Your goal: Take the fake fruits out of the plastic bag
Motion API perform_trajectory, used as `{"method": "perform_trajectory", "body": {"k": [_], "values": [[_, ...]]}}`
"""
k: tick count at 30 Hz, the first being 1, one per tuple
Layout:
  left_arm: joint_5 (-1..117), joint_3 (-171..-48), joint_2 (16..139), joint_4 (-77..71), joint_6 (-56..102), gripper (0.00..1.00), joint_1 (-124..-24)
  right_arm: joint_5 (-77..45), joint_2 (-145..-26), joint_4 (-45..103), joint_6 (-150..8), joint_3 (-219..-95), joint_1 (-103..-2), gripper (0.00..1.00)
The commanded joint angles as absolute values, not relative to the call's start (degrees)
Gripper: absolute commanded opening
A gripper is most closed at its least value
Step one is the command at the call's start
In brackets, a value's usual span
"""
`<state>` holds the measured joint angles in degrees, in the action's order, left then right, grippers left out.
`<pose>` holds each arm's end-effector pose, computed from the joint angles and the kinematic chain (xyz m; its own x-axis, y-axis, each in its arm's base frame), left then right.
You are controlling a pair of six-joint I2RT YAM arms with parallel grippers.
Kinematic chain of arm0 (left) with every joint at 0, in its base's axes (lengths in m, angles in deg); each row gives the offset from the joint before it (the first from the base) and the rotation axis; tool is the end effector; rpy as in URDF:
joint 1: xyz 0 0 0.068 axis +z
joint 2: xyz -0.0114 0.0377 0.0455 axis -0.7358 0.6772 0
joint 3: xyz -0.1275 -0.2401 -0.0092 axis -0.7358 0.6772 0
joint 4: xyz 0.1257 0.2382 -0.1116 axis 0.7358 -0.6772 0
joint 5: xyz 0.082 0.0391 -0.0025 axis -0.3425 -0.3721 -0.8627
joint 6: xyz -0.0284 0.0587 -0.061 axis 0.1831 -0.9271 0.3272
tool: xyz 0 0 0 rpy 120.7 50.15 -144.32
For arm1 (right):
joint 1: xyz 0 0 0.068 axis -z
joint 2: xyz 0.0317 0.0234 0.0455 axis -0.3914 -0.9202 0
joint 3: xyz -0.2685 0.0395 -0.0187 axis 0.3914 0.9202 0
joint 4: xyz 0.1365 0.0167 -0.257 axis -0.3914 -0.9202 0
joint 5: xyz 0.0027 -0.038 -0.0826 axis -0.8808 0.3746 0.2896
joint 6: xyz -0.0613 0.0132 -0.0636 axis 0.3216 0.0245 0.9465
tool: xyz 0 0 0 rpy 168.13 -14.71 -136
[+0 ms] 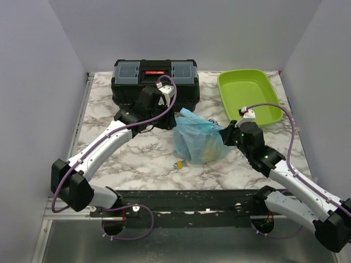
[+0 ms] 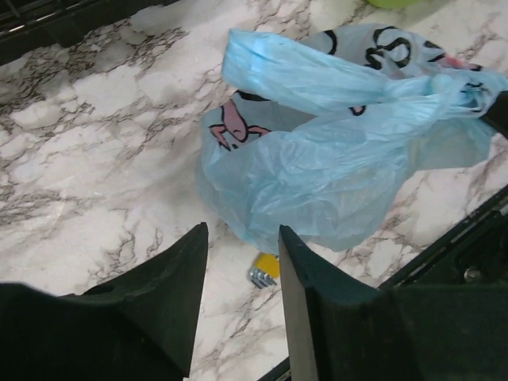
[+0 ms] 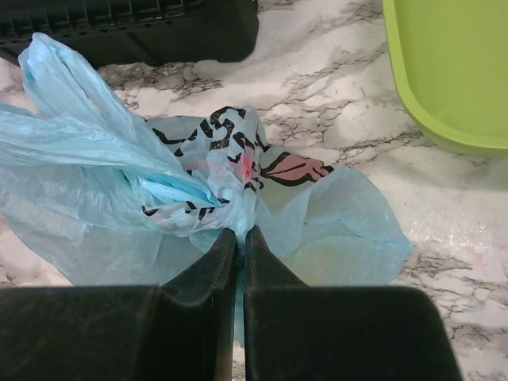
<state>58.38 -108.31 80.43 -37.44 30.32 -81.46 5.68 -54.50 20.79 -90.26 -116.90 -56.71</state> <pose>0.2969 -0.2154 0.2964 -0.7123 0.0986 -0.6949 0.4447 0.8294 -0.3382 0.2386 0.1355 0.2422 -0.4537 0.2088 -0.8664 -0.1682 0.9346 0.3134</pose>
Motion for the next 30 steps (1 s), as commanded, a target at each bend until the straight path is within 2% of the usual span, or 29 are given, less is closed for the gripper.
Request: {"method": "perform_trajectory", "body": {"k": [1, 9, 10, 11, 16, 21, 27, 28, 30], "values": [[64.7, -112.9, 78.9, -36.1, 27.9, 0.44, -82.7, 4.3, -54.5, 21.6, -89.0, -117.1, -56.5, 0.06], [53.9, -122.4, 83.8, -40.1, 21.8, 0.55, -90.5, 4.0, -53.9, 21.7, -89.2, -116.6, -56.5, 0.06], [53.1, -124.4, 85.4, -41.2, 20.9, 0.61, -91.5, 4.0, -53.9, 21.7, -89.2, -116.5, -56.5, 0.06], [52.5, -126.2, 87.1, -42.6, 20.1, 0.62, -92.4, 3.9, -53.8, 21.6, -89.2, -116.6, -56.5, 0.06], [43.6, -139.1, 99.2, -51.9, 17.8, 0.63, -96.8, 3.8, -53.3, 21.9, -89.3, -116.2, -56.5, 0.06], [37.8, -144.6, 105.9, -54.4, 15.4, 0.65, -99.8, 3.5, -52.7, 21.6, -89.5, -115.8, -56.5, 0.06], [40.4, -142.8, 106.5, -54.0, 15.8, 0.59, -100.1, 4.9, -51.7, 21.3, -89.6, -115.0, -56.5, 0.06], [41.2, -142.2, 106.2, -53.8, 15.9, 0.56, -100.1, 5.0, -51.7, 21.4, -89.5, -115.0, -56.5, 0.06], [41.5, -141.1, 105.7, -53.2, 16.0, 0.44, -100.1, 5.1, -51.9, 21.5, -89.5, -114.9, -56.5, 0.06]]}}
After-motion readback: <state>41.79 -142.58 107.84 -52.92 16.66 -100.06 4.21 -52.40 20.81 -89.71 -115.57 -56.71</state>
